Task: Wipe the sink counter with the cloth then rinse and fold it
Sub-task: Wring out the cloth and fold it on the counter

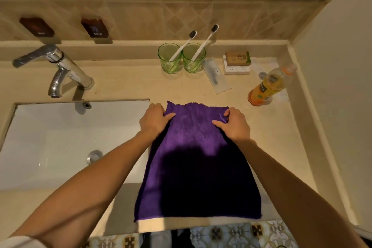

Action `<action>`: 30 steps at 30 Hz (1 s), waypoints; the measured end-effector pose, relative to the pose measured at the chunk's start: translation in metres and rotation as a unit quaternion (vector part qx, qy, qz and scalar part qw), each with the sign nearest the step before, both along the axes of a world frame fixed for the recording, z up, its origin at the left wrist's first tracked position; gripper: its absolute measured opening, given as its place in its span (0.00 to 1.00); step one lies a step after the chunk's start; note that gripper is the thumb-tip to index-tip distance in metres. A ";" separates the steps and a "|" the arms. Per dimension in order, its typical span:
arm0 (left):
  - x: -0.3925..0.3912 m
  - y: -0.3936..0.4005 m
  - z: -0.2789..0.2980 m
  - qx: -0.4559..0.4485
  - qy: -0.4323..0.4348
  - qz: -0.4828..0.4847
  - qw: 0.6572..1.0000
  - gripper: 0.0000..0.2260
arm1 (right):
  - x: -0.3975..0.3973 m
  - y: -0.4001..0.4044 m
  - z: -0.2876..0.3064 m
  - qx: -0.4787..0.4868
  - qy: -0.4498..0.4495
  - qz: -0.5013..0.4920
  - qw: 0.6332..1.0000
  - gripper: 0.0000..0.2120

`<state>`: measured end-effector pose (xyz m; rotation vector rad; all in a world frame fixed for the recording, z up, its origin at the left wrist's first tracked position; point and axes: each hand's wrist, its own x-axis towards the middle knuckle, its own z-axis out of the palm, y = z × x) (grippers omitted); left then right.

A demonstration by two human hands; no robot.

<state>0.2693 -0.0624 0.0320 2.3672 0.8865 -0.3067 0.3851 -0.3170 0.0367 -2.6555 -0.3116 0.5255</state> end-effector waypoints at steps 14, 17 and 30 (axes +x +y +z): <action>0.008 0.047 0.018 -0.315 -0.045 0.166 0.933 0.16 | 0.032 -0.017 0.016 -0.037 0.042 0.150 0.987 0.11; 0.003 0.051 0.020 -0.346 -0.061 0.188 0.917 0.13 | 0.034 -0.020 0.022 -0.073 0.034 0.167 0.983 0.17; -0.010 0.047 0.011 -0.102 -0.135 0.147 0.975 0.06 | 0.031 -0.042 0.015 0.019 -0.080 -0.055 0.995 0.17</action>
